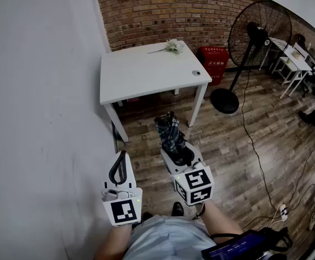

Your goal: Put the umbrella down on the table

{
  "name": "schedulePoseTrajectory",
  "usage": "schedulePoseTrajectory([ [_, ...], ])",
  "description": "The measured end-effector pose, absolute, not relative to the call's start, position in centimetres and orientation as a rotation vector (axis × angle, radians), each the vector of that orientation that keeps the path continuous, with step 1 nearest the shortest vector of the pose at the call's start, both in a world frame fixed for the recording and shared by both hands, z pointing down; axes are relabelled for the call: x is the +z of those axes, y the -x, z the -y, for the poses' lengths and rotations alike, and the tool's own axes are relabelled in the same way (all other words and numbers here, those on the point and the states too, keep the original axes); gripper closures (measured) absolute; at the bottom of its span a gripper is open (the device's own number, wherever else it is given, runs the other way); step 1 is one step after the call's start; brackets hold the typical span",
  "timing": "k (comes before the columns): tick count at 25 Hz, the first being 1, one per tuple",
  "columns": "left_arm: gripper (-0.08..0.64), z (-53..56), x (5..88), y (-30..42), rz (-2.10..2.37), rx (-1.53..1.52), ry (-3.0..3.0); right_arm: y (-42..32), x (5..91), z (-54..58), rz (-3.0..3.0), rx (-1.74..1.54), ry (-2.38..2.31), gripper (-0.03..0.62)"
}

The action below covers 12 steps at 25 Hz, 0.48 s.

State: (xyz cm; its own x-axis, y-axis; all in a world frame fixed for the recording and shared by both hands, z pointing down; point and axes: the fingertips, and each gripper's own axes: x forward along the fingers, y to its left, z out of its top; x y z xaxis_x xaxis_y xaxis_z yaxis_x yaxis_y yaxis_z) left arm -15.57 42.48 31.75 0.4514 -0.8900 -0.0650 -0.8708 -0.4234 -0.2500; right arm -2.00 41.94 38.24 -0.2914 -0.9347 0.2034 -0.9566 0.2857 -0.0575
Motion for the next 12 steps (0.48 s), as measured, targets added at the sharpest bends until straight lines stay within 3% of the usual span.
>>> schedulePoseTrajectory([
  [12, 0.554, -41.2, 31.1, 13.7, -1.579, -0.123, 2.418, -1.7, 37.1, -41.8, 2.44, 0.244, -1.782, 0.385],
])
